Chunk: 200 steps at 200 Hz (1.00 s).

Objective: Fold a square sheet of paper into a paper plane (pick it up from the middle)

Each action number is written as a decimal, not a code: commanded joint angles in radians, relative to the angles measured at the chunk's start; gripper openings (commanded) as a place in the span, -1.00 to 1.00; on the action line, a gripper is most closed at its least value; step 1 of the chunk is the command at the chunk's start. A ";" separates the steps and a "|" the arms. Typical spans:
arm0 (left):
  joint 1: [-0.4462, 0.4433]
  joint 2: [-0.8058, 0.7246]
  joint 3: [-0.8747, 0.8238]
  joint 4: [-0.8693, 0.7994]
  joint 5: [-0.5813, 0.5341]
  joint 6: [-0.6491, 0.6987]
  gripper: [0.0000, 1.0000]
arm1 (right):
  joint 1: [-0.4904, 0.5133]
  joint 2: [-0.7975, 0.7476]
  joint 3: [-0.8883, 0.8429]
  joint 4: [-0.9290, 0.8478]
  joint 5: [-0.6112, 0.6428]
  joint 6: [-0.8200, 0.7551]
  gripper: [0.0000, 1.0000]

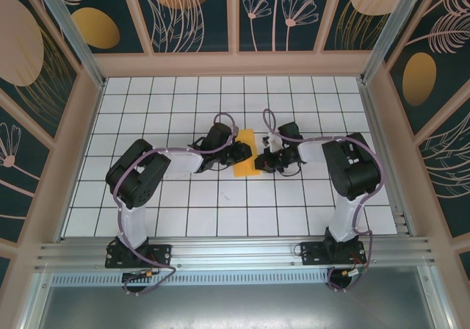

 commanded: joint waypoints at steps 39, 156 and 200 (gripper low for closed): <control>0.005 0.059 0.030 -0.019 0.003 0.001 -0.53 | 0.007 0.002 -0.029 0.058 -0.008 0.053 -0.91; 0.005 0.088 0.033 -0.085 -0.038 0.014 -0.61 | 0.010 0.011 -0.076 -0.018 0.073 0.010 -0.95; 0.006 0.089 0.034 -0.085 -0.036 0.016 -0.61 | 0.011 -0.023 -0.077 -0.050 0.111 0.006 -0.96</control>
